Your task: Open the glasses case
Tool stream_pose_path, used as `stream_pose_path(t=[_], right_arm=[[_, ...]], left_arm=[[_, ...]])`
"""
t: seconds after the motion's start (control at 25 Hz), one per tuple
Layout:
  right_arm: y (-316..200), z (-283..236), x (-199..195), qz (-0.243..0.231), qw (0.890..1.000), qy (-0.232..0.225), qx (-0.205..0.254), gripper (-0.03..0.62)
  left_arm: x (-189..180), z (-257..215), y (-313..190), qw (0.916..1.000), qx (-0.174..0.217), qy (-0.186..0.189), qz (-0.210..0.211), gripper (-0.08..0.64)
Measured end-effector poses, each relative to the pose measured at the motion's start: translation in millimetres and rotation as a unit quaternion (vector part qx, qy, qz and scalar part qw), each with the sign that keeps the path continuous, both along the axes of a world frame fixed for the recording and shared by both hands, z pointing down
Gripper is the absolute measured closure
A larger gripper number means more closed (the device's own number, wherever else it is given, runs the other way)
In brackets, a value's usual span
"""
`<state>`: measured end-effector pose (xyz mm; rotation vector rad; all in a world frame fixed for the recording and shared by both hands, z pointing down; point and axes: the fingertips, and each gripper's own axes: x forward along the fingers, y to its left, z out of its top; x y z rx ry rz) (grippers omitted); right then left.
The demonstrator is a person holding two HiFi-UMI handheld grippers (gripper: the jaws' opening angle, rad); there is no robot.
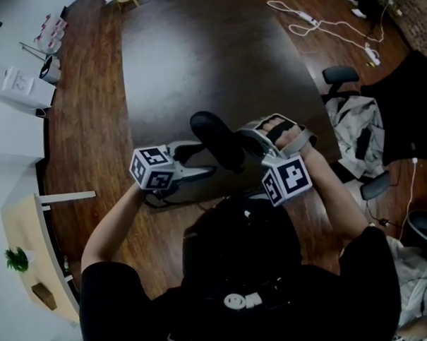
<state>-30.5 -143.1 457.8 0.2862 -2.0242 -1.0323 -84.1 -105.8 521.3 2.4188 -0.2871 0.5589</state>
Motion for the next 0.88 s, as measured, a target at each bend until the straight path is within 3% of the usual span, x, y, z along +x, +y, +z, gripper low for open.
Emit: stream_pose_path(t=[0.16, 0.36, 0.72, 0.88], right_arm=[[5, -1, 6, -0.03, 0.998, 0.044, 0.028, 0.569], [20, 12, 5, -0.083, 0.991, 0.094, 0.048, 0.569], [38, 19, -21, -0.162, 0.975, 0.136, 0.071, 0.569], [44, 23, -33, -0.183, 0.969, 0.145, 0.079, 0.569]], left_arm=[[-8, -6, 4, 0.999, 0.013, 0.005, 0.043, 0.16], [-17, -15, -8, 0.9987, 0.012, 0.016, 0.048, 0.151], [-21, -23, -3, 0.9917, 0.02, -0.018, 0.126, 0.15], [-18, -26, 7, 0.9888, 0.025, -0.015, 0.146, 0.15]])
